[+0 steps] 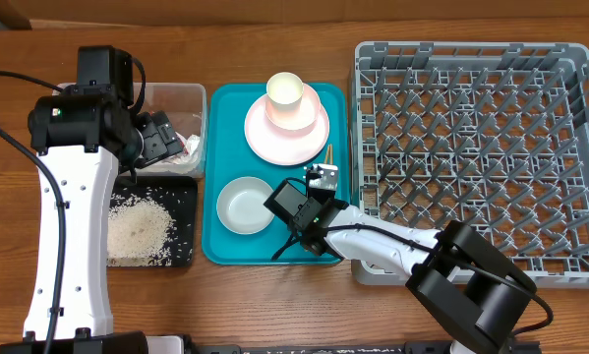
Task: Sort waste into correct bins and load items into the dishwasher
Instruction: 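Lift the held chopstick and carry it over the grey dish rack, then release the chopstick into the rack and return right gripper to tray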
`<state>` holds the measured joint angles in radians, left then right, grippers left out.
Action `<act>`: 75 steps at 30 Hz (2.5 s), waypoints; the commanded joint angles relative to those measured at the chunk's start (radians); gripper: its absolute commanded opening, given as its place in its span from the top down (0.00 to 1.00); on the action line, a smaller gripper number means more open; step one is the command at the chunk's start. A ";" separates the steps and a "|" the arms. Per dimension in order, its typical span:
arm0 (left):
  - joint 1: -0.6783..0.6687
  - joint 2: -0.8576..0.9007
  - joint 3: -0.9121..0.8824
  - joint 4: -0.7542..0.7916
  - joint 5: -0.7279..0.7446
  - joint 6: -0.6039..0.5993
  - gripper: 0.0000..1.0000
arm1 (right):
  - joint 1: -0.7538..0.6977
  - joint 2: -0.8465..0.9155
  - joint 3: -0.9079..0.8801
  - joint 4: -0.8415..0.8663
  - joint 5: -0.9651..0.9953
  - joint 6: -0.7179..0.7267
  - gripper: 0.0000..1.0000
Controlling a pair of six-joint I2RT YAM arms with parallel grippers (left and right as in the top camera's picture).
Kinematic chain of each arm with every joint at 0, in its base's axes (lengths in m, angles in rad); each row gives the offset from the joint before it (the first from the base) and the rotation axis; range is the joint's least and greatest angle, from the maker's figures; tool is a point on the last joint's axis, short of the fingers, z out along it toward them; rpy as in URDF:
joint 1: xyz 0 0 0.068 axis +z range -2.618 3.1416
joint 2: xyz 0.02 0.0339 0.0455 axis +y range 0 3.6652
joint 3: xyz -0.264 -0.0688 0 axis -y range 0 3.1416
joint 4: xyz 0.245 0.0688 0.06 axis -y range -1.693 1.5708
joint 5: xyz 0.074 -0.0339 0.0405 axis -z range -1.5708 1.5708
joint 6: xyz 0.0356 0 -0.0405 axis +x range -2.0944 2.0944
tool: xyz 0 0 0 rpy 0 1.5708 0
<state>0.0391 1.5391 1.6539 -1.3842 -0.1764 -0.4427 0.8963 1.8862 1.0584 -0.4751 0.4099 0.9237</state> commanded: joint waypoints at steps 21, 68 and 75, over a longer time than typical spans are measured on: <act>0.000 0.000 0.010 0.000 -0.007 -0.003 0.00 | -0.028 -0.193 0.234 -0.351 -0.044 -0.153 0.96; 0.000 0.001 0.010 0.000 -0.007 -0.003 0.00 | -0.464 -0.286 0.108 -0.344 -0.282 -0.535 0.96; 0.000 0.001 0.010 0.000 -0.007 -0.003 0.00 | -0.464 -0.256 0.108 -0.341 -0.309 -0.535 0.96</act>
<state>0.0395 1.5391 1.6539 -1.3842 -0.1768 -0.4427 0.4328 1.6066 1.1702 -0.8227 0.1295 0.4061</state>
